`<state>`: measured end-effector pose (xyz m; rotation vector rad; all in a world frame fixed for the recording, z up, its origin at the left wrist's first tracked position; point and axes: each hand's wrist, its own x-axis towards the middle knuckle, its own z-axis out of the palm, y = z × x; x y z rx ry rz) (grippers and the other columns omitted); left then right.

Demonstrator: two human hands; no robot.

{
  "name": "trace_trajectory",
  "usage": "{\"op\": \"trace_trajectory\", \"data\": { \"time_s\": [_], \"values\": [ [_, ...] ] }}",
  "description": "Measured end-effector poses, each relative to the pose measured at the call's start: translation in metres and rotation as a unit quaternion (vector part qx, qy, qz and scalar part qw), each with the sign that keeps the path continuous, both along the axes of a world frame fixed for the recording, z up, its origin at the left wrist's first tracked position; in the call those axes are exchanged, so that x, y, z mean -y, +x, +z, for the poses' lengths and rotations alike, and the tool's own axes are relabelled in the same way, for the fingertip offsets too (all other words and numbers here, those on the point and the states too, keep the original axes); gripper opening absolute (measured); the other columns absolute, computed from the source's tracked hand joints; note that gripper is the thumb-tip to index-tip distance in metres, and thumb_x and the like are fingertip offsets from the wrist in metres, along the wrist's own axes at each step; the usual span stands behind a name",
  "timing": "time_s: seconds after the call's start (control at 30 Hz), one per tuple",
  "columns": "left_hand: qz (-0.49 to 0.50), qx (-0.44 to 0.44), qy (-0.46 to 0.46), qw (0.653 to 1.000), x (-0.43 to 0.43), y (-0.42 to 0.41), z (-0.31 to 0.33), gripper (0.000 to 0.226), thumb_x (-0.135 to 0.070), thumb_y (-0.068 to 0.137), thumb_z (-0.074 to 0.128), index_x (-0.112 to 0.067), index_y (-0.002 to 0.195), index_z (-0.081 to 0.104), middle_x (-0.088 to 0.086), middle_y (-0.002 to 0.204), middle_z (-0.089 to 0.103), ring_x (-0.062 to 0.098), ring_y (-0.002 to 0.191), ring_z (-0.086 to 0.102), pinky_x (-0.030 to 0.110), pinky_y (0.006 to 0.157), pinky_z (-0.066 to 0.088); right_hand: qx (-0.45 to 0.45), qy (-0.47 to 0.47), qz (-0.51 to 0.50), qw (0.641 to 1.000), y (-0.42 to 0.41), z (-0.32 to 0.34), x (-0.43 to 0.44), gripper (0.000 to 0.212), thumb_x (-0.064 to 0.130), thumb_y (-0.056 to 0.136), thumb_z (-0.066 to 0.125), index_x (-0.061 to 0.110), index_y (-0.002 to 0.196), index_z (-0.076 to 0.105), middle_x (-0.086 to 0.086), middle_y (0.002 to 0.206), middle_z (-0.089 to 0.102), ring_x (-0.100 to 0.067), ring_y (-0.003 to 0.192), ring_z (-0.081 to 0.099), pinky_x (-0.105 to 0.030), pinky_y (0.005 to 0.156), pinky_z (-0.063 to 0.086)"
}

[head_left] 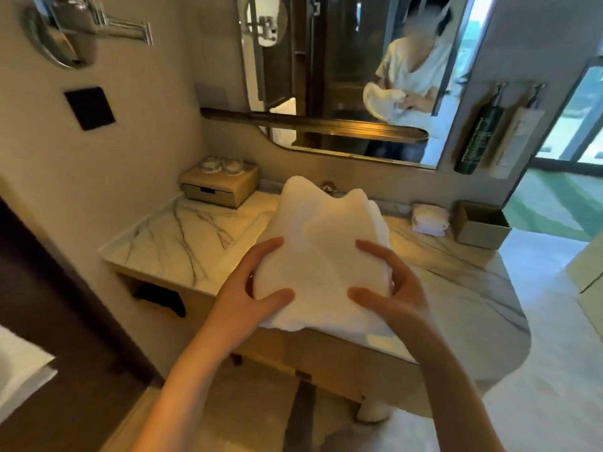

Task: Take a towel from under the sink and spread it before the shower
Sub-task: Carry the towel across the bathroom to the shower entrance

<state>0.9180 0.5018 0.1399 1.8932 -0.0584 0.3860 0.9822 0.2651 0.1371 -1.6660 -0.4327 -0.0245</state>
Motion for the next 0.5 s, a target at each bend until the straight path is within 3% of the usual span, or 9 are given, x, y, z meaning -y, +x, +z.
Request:
{"op": "trace_trajectory", "data": {
  "time_s": [0.2, 0.37, 0.5],
  "values": [
    [0.164, -0.028, -0.037, 0.985, 0.027, -0.068, 0.0, 0.069, -0.046, 0.067, 0.074, -0.055, 0.129, 0.046, -0.038, 0.124, 0.043, -0.013, 0.109, 0.047, 0.01, 0.077, 0.05, -0.028, 0.005, 0.184, 0.983, 0.01, -0.001, -0.009, 0.061, 0.008, 0.077, 0.078, 0.05, 0.119, 0.062, 0.038, 0.106, 0.055, 0.01, 0.092, 0.058, -0.015, 0.065, 0.056],
    [0.311, -0.033, -0.038, 0.949, 0.044, -0.142, -0.001, 0.065, -0.027, 0.078, 0.078, -0.058, 0.126, 0.047, -0.045, 0.119, 0.039, -0.022, 0.104, 0.043, 0.004, 0.072, 0.047, -0.041, 0.013, 0.321, 0.946, -0.017, -0.006, -0.041, 0.061, 0.011, 0.079, 0.078, 0.048, 0.123, 0.06, 0.033, 0.111, 0.06, 0.003, 0.094, 0.063, -0.018, 0.066, 0.057],
    [0.405, -0.029, -0.033, 0.913, 0.068, -0.207, -0.001, 0.065, -0.022, 0.078, 0.076, -0.055, 0.126, 0.048, -0.04, 0.124, 0.042, -0.014, 0.111, 0.045, 0.007, 0.075, 0.046, -0.054, 0.019, 0.407, 0.912, -0.061, -0.012, -0.056, 0.059, 0.013, 0.079, 0.079, 0.046, 0.124, 0.06, 0.032, 0.117, 0.057, 0.003, 0.102, 0.061, -0.024, 0.072, 0.059]
  ]
}}
